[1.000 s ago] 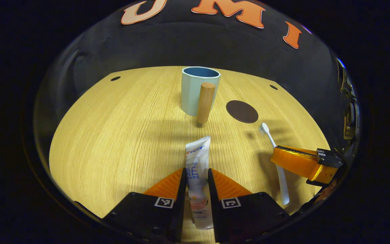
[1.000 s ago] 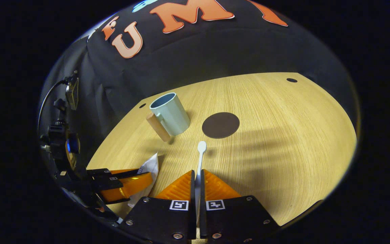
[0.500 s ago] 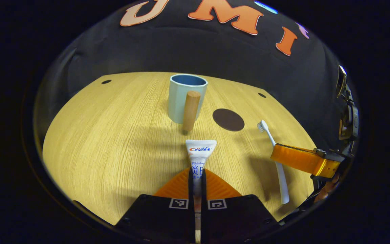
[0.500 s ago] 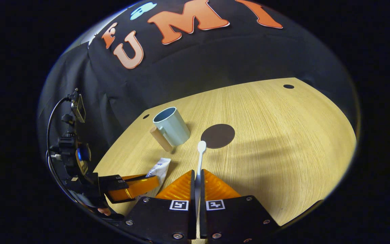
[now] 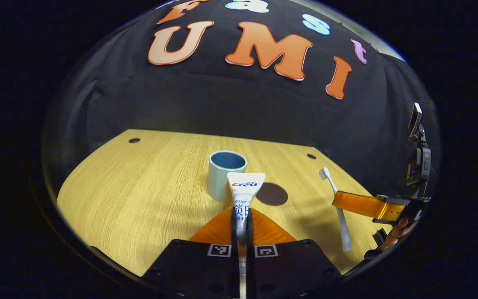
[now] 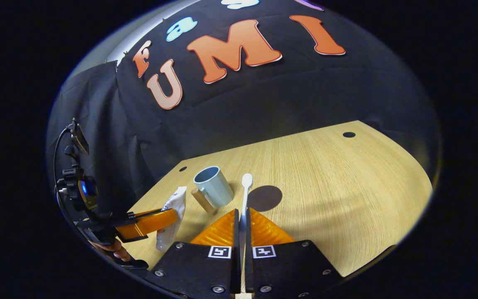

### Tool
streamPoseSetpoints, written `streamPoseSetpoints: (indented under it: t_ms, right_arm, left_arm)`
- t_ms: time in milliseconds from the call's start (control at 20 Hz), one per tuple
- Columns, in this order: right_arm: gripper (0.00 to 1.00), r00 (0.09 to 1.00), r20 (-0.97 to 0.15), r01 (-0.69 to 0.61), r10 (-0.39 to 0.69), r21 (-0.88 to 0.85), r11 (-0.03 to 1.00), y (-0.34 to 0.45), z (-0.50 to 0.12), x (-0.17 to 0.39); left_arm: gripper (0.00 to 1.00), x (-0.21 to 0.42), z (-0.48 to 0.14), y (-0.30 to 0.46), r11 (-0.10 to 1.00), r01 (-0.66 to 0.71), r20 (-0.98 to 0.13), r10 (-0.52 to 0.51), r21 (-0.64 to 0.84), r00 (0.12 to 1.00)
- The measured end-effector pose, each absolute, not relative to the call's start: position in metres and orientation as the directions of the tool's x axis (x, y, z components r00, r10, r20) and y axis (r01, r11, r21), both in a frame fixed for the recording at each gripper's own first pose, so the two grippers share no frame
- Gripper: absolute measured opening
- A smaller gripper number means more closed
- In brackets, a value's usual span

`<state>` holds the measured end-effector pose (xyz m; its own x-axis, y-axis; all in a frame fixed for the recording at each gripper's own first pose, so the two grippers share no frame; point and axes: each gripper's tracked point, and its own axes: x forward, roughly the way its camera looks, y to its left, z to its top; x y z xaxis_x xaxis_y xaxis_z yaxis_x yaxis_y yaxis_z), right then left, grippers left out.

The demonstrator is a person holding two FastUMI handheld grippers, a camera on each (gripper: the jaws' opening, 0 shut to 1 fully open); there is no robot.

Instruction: Put the toothbrush and toothpaste on the desktop into the cup, then pick up the cup and place it on the coaster on the desktop.

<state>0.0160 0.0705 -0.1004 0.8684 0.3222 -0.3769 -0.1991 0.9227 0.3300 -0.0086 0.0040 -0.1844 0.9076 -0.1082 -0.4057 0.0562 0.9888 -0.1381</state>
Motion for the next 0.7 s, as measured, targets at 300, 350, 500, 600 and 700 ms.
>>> streamPoseSetpoints:
  t_ms: [300, 350, 500, 600, 700]
  right_arm:
    - [0.04, 0.904, -0.319, -0.204, 0.285, 0.264, 0.943, 0.066, -0.079, 0.029]
    - [0.04, 0.904, -0.314, -0.212, 0.291, 0.262, 0.942, 0.069, -0.080, 0.030]
    - [0.04, 0.904, -0.306, -0.228, 0.300, 0.248, 0.942, 0.069, -0.080, 0.036]
    - [0.04, 0.907, -0.296, -0.233, 0.300, 0.242, 0.942, 0.067, -0.077, 0.042]
    - [0.04, 0.907, -0.288, -0.237, 0.308, 0.254, 0.938, 0.067, -0.072, 0.054]
  left_arm:
    - [0.06, 0.012, -0.154, 0.013, 0.991, 0.078, -0.280, -0.107, -0.111, 0.954]
    - [0.06, 0.018, -0.152, 0.013, 0.990, 0.078, -0.273, -0.107, -0.115, 0.956]
    - [0.06, 0.036, -0.142, 0.014, 0.988, 0.071, -0.249, -0.103, -0.134, 0.963]
    - [0.06, 0.049, -0.137, 0.019, 0.989, 0.060, -0.230, -0.090, -0.135, 0.969]
    - [0.06, 0.065, -0.131, 0.022, 0.989, 0.052, -0.210, -0.080, -0.135, 0.974]
